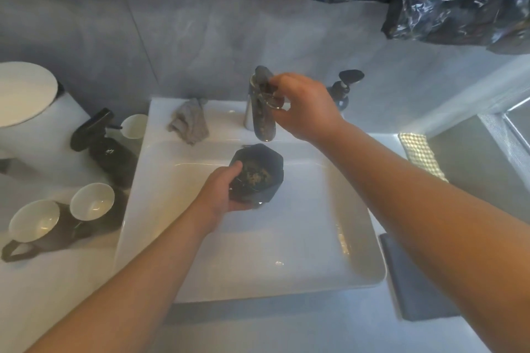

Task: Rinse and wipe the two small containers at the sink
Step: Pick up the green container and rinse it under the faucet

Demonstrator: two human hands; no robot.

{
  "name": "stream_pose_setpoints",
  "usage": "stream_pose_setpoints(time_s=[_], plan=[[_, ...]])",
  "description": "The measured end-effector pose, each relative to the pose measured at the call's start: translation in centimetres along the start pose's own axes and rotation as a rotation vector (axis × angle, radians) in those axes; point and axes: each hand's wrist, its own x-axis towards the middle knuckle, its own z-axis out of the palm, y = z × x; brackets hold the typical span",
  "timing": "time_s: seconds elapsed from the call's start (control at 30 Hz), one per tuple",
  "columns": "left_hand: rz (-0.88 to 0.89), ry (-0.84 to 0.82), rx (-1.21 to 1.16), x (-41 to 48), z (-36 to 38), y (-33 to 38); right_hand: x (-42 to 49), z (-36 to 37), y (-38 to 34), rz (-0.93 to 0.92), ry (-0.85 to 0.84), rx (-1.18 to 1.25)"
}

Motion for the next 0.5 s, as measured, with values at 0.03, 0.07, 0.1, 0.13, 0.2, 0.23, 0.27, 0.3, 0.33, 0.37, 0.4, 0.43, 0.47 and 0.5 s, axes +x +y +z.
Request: stream_pose_setpoints(time_s=[0.03, 0.07, 0.1, 0.13, 0.2, 0.23, 0.27, 0.3, 0.33, 0.37, 0.4, 0.43, 0.47, 0.5], plan=[[0.003, 0.003, -0.004, 0.0, 0.1, 0.1, 0.1, -0.1, 0.0, 0.002, 0.006, 0.000], [0.006, 0.004, -0.007, 0.1, 0.1, 0.2, 0.2, -0.1, 0.1, 0.009, 0.008, 0.001], [0.010, 0.005, -0.009, 0.2, 0.2, 0.2, 0.4, -0.1, 0.1, 0.014, 0.008, 0.006], [0.015, 0.006, -0.010, 0.2, 0.2, 0.3, 0.5, -0.2, 0.2, 0.019, 0.010, 0.015], [0.025, 0.011, -0.017, 0.3, 0.3, 0.3, 0.8, -0.3, 0.3, 0.020, 0.014, 0.030], [0.026, 0.017, -0.022, 0.4, 0.2, 0.3, 0.8, -0.3, 0.3, 0.015, 0.017, 0.034], [0.025, 0.024, -0.024, 0.5, 0.1, 0.3, 0.9, -0.4, 0.3, 0.011, 0.026, 0.039], [0.024, 0.031, -0.027, 0.6, 0.0, 0.3, 1.0, -0.4, 0.4, 0.008, 0.033, 0.044], [0.022, 0.036, -0.027, 0.8, -0.1, 0.2, 1.1, -0.4, 0.4, 0.008, 0.039, 0.046], [0.021, 0.039, -0.027, 0.9, -0.2, 0.1, 1.2, -0.4, 0.4, 0.007, 0.042, 0.044], [0.021, 0.040, -0.025, 1.0, -0.3, 0.1, 1.3, -0.5, 0.4, 0.006, 0.038, 0.042], [0.022, 0.040, -0.026, 1.2, -0.4, 0.0, 1.4, -0.5, 0.5, 0.008, 0.032, 0.042], [0.022, 0.042, -0.026, 1.2, -0.4, 0.0, 1.6, -0.6, 0.5, 0.016, 0.027, 0.046], [0.022, 0.044, -0.025, 1.3, -0.5, -0.1, 1.7, -0.7, 0.4, 0.025, 0.020, 0.050]])
